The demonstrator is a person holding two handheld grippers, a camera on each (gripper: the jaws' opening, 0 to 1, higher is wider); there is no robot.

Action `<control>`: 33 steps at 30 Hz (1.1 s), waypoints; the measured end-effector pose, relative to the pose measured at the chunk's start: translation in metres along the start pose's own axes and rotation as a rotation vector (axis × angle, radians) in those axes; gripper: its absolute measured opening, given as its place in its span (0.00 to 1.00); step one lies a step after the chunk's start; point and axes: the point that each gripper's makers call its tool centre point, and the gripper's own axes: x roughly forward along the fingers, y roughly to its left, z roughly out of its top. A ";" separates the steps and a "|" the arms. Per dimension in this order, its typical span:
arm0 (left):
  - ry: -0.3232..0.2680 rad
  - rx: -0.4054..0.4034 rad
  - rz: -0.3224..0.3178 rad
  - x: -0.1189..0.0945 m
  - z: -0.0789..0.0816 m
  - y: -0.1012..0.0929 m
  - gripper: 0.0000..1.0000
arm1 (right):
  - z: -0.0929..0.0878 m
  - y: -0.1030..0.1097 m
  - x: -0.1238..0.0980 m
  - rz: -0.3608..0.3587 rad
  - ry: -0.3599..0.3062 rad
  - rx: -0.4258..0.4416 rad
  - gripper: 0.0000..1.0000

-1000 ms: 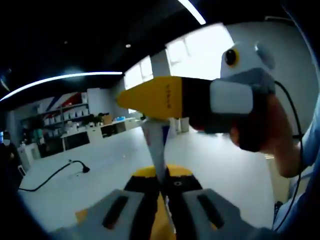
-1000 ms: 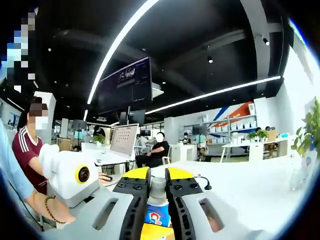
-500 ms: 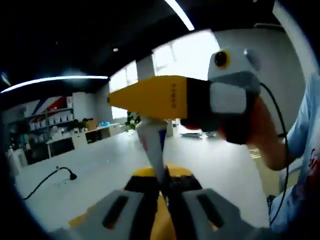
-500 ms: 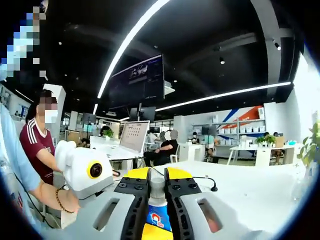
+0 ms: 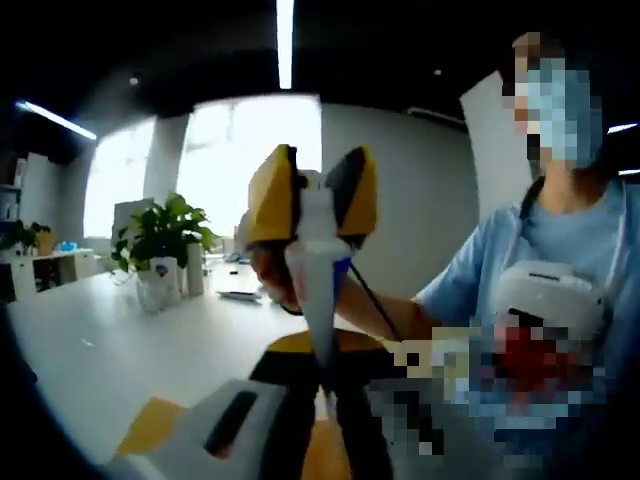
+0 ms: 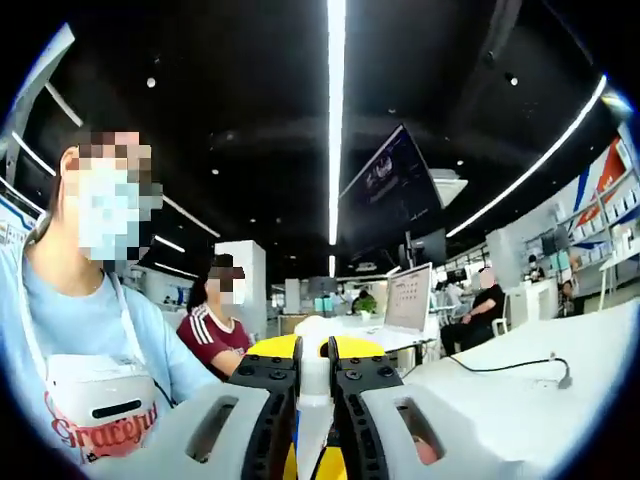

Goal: Pick up the toothpaste unscrew the cap squeeze it onto the small board screw the cap back on and return it to the table

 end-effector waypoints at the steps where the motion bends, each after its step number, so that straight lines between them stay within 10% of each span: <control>1: -0.002 0.005 0.006 0.001 0.001 0.002 0.03 | 0.002 -0.003 -0.001 -0.004 -0.007 0.010 0.09; 8: -0.027 -0.066 -0.040 0.007 0.001 -0.001 0.03 | 0.004 0.004 -0.006 0.070 0.001 0.018 0.10; 20: 0.034 -0.008 0.070 0.011 -0.012 0.007 0.03 | -0.005 -0.005 -0.021 -0.003 0.003 -0.018 0.10; 28: 0.110 0.026 0.309 0.004 -0.020 0.034 0.03 | -0.007 -0.023 -0.023 -0.207 0.067 -0.118 0.22; 33: 0.094 0.015 0.390 0.005 -0.019 0.036 0.03 | 0.013 -0.020 -0.021 -0.345 -0.037 -0.136 0.42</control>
